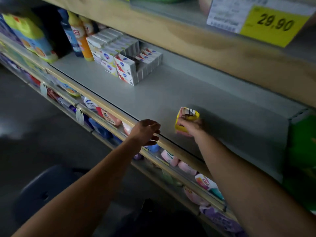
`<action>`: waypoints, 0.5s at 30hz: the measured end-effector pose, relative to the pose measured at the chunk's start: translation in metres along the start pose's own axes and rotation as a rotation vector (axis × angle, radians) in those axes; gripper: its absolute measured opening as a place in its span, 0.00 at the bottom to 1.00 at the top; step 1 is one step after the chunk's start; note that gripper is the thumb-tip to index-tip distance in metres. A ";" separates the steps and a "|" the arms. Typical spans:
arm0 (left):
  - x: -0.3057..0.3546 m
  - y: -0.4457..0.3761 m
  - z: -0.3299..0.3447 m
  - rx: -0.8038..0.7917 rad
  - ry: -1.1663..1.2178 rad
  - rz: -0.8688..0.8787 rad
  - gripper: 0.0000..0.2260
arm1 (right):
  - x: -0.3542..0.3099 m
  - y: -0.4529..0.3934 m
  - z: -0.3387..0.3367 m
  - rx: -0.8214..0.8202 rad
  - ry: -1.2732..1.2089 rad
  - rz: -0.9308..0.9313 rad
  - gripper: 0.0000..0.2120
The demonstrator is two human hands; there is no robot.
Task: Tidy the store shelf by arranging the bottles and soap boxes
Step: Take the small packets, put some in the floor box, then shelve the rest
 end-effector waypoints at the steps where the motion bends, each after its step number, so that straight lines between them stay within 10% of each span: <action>1: 0.000 -0.007 0.001 -0.007 -0.002 -0.011 0.05 | 0.002 0.000 -0.006 0.041 0.011 -0.005 0.24; 10: -0.006 -0.087 0.055 -0.039 -0.225 -0.046 0.12 | 0.049 0.024 -0.093 0.391 -0.127 0.050 0.24; 15: 0.007 -0.106 0.097 -0.010 -0.731 0.038 0.25 | 0.059 0.036 -0.126 0.442 -0.076 0.029 0.22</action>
Point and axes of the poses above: each hand's wrist, its own y-axis away from the middle knuckle, its own z-axis out of the palm, x = y × z, the point moved 7 cm from there along -y, towards the middle knuckle, and after that the axes turned 13 degrees about -x, right-handed, at the moved point
